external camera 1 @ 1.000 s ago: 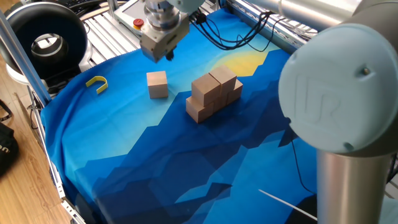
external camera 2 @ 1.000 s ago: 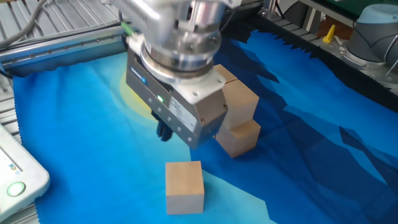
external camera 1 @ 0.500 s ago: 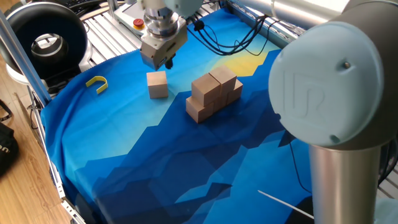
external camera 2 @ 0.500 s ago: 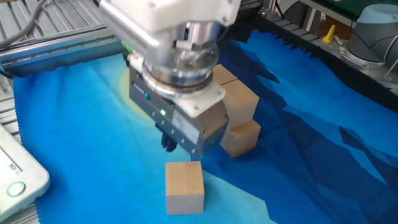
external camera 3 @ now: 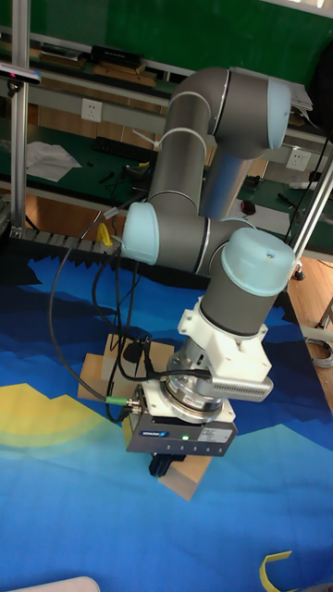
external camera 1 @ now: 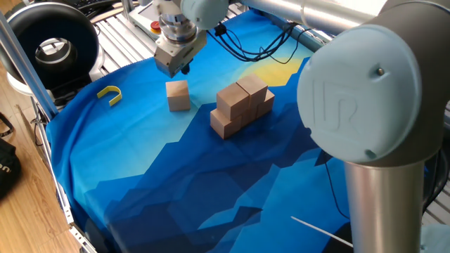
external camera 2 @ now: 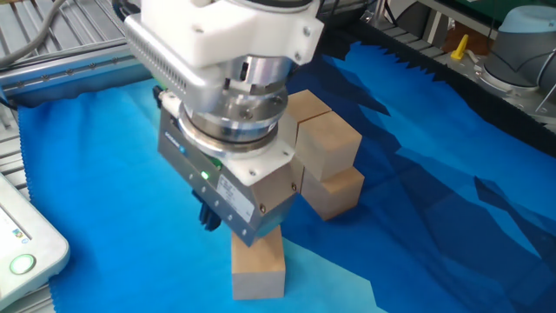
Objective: Stack the blocks into a pyramid shape
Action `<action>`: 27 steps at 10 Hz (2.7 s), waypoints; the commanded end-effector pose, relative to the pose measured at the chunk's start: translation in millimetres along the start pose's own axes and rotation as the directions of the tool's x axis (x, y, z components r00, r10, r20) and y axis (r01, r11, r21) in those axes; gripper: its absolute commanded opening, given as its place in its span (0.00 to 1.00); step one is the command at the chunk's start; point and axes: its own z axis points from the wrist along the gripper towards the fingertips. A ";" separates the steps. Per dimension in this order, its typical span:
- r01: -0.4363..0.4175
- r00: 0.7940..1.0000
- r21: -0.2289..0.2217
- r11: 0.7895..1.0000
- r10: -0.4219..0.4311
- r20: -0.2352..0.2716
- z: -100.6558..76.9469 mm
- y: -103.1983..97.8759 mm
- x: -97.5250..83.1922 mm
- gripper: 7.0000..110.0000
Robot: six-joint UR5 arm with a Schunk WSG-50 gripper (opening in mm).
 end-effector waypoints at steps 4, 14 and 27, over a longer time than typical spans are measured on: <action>0.059 0.998 -0.050 0.997 -0.060 -0.004 2.3 17.4 -3.9 0.00; 0.161 0.986 -0.113 0.981 -0.163 -0.017 10.1 33.9 -0.4 0.00; 0.126 0.980 -0.101 0.987 -0.139 -0.140 -33.5 40.5 29.6 0.00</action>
